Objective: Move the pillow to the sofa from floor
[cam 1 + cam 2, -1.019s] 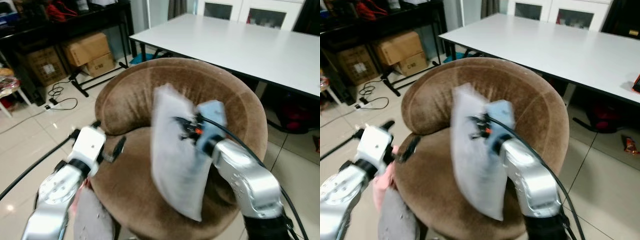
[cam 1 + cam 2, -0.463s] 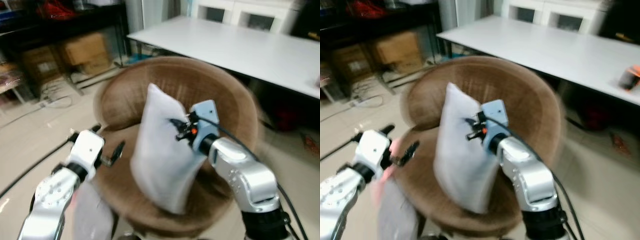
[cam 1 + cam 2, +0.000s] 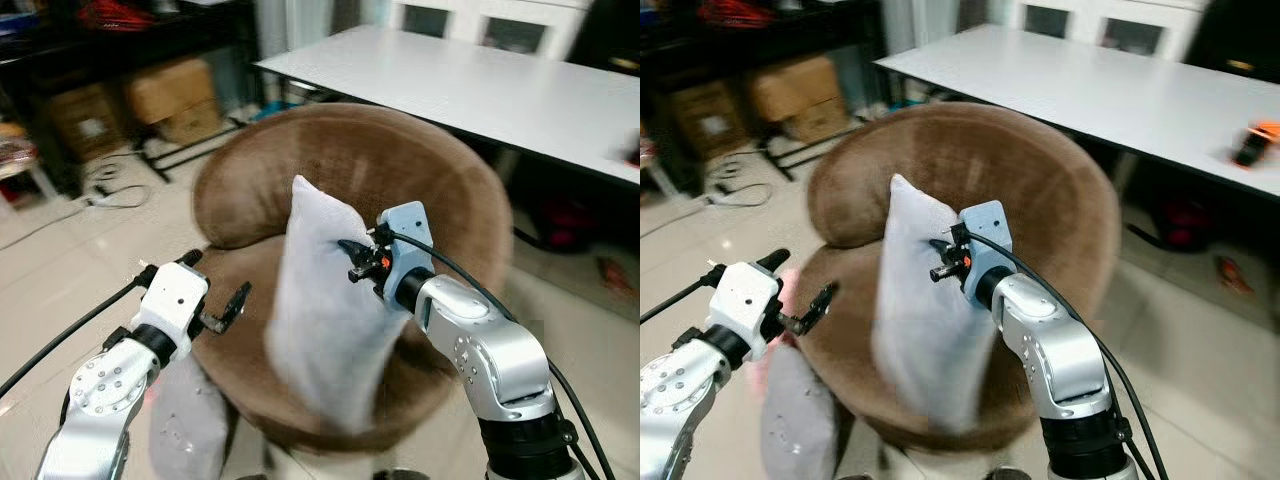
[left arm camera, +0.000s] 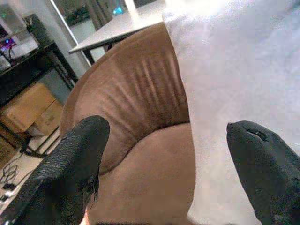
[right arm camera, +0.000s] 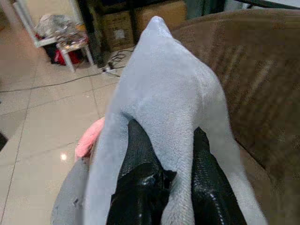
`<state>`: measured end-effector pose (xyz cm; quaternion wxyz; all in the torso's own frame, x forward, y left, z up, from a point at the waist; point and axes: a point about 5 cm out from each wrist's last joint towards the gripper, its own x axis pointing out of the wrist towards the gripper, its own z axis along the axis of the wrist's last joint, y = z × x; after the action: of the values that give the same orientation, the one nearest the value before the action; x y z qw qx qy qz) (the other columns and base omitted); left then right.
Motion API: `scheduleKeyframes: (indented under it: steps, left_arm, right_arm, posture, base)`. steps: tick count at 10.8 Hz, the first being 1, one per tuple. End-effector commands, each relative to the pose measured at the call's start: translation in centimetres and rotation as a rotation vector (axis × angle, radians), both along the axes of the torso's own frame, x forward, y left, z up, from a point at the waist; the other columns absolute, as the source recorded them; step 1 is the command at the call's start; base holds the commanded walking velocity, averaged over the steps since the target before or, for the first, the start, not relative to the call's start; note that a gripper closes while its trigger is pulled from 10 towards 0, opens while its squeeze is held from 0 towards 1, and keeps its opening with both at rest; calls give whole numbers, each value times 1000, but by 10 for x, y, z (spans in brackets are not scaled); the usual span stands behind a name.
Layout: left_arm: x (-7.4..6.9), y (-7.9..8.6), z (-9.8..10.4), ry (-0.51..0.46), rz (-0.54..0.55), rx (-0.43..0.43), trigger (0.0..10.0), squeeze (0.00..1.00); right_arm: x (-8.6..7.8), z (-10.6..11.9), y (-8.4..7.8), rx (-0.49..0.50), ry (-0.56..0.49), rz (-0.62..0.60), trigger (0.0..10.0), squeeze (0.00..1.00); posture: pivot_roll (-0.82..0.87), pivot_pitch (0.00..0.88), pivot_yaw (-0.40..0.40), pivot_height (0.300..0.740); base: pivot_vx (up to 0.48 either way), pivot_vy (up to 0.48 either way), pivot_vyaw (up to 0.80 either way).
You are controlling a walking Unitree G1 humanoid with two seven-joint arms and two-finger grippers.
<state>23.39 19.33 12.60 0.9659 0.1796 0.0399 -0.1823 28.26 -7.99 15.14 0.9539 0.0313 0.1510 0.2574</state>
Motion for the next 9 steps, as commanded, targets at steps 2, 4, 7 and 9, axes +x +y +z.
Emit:
scheduleKeyframes:
  steps: [2,4,7,9]
  left_arm:
    - [4,0,1,-9,23,4,10000,553]
    - [8,0,3,-30,44,-4,10000,545]
    - [14,1,9,-71,84,-51,10000,569]
    - [15,2,10,-76,89,-59,10000,573]
  right_arm:
    - [7,15,-3,51,-73,-43,10000,0]
    - [8,17,-5,81,-92,-62,10000,0]
    - [8,19,-7,94,-114,-78,10000,0]
    - [8,19,-6,91,-119,-76,10000,0]
  posture:
    - [-82,0,50,740]
    - [-86,0,54,740]
    - [-89,0,56,740]
    - [-88,0,54,740]
  base:
    - [0,0,0]
    - [0,0,0]
    - [0,0,0]
    - [131,0,0]
